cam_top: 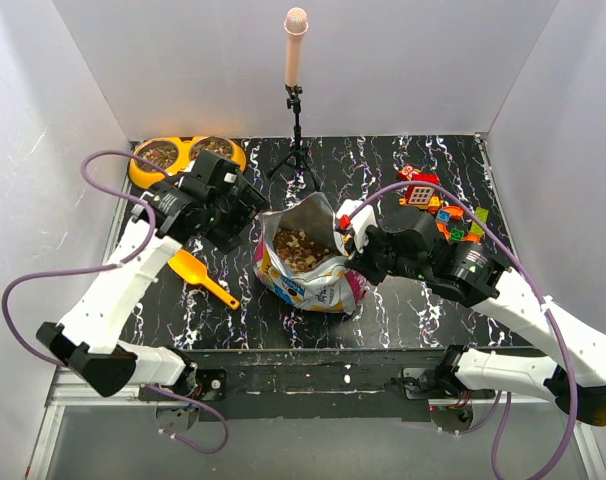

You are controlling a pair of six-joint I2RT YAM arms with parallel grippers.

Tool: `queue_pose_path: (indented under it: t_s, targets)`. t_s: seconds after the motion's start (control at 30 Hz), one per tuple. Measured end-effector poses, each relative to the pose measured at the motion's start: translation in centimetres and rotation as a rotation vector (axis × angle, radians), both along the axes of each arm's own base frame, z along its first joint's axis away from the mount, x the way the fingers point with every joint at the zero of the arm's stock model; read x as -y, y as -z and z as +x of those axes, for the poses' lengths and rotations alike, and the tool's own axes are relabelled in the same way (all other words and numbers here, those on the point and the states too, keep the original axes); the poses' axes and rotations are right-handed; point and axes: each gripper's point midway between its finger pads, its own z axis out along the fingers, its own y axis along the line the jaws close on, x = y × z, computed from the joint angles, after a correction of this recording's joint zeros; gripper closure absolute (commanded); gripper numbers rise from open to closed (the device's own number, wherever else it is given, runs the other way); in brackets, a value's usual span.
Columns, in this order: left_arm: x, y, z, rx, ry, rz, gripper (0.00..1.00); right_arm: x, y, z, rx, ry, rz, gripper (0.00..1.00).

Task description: Serve the pet food

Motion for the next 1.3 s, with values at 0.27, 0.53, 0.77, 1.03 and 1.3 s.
queue_pose_path:
  t_s: [0.27,0.53,0.77,1.03,1.3]
  targets:
    - [2.2,3.1,1.7,-0.104,-0.077,-0.158,0.47,0.3,0.0,-0.2,-0.003,-0.001,-0.003,0.99]
    - [3.7,3.5,0.9,-0.096,-0.127,-0.403,0.93,0.5,0.4,-0.2,-0.001,0.006,-0.014,0.99]
    - [2.5,3.2,1.4,-0.070,-0.174,-0.349,1.00,1.7,0.3,0.0,0.025,0.039,-0.034,0.99]
    - [2.3,2.6,3.0,-0.077,-0.180,-0.317,1.00,4.0,0.8,-0.3,0.084,0.062,-0.042,0.99]
    - [1.1,2.3,3.4,-0.089,-0.187,-0.303,1.00,4.3,1.7,-0.9,0.056,0.038,-0.076,0.30]
